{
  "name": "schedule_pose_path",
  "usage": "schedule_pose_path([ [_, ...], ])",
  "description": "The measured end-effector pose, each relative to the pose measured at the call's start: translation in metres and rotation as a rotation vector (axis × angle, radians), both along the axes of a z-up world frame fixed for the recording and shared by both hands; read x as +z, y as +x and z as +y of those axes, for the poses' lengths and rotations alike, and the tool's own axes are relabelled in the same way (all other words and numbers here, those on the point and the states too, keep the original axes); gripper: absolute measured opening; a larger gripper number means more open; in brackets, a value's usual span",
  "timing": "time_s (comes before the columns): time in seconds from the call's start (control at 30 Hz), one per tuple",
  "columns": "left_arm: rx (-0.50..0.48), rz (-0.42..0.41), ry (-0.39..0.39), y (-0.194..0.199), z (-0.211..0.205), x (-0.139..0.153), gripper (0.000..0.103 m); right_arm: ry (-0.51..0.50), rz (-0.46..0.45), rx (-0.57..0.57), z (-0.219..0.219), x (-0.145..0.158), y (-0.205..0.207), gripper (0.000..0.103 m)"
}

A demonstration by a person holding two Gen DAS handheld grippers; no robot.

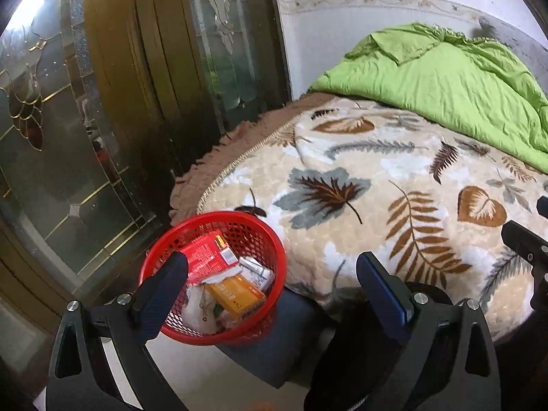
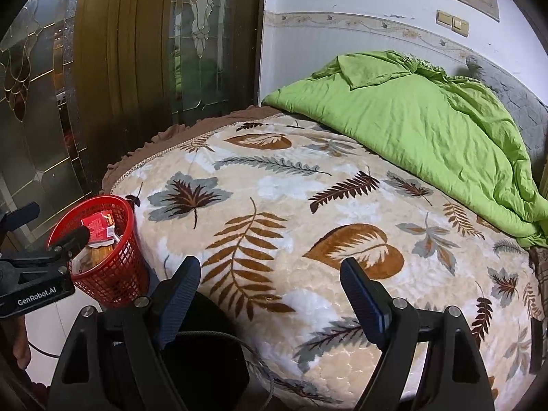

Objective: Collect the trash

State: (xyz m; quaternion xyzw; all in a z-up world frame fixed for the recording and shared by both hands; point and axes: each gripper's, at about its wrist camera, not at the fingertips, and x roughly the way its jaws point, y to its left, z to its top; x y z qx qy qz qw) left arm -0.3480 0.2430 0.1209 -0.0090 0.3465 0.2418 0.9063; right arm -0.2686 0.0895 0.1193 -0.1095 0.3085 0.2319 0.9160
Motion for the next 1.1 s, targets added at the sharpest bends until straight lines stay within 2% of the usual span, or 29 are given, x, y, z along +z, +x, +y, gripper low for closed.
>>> schedule_pose_path([
  [0.17,0.014,0.047,0.013,0.005,0.0,-0.009,0.098,-0.004,0.004,-0.001,0.002,-0.001,0.0,0.087],
  [1.1,0.007,0.039,-0.016,0.006,0.002,-0.012,0.098,-0.009,0.013,0.001,0.003,-0.005,0.002,0.087],
])
